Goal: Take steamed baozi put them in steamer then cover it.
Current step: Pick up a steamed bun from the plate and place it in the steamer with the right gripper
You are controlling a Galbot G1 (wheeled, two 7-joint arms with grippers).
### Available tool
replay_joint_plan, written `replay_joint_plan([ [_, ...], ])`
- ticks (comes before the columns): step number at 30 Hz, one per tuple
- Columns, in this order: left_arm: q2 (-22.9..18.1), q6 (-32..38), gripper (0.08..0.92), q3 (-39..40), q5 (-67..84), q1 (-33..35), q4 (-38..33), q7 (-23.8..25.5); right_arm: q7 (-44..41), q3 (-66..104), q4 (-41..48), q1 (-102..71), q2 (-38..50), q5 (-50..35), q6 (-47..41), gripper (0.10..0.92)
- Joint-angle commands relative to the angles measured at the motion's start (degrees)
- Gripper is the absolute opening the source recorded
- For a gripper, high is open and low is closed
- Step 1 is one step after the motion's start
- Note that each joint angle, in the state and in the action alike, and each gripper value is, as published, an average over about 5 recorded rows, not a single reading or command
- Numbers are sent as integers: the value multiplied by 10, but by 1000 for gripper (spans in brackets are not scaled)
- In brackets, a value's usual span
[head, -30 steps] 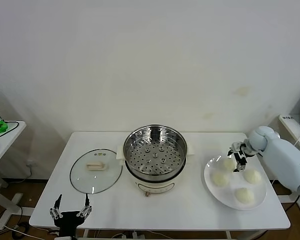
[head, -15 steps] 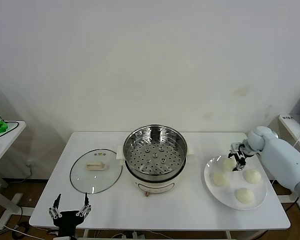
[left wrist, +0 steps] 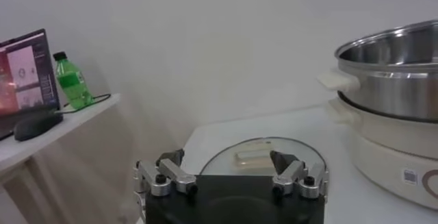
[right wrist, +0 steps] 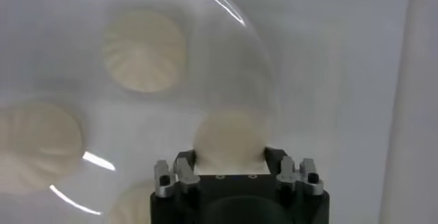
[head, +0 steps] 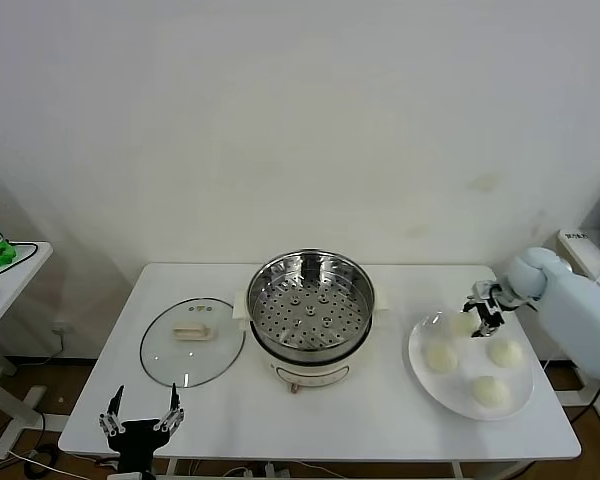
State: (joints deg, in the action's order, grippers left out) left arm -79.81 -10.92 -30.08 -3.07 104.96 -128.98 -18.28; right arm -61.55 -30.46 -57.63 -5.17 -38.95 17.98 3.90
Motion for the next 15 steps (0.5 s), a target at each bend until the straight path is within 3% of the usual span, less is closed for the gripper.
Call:
replay_joint_plan([
  [1, 0, -1, 823, 0, 0, 0, 0, 0, 1, 1, -64, 4, 51, -26, -5, 611],
  [7, 2, -1, 823, -2, 4, 0, 3, 0, 2, -64, -59, 130, 41, -32, -1, 611],
  [15, 4, -1, 823, -4, 16, 3, 8, -1, 7, -175, 6, 304, -89, -77, 8, 613],
])
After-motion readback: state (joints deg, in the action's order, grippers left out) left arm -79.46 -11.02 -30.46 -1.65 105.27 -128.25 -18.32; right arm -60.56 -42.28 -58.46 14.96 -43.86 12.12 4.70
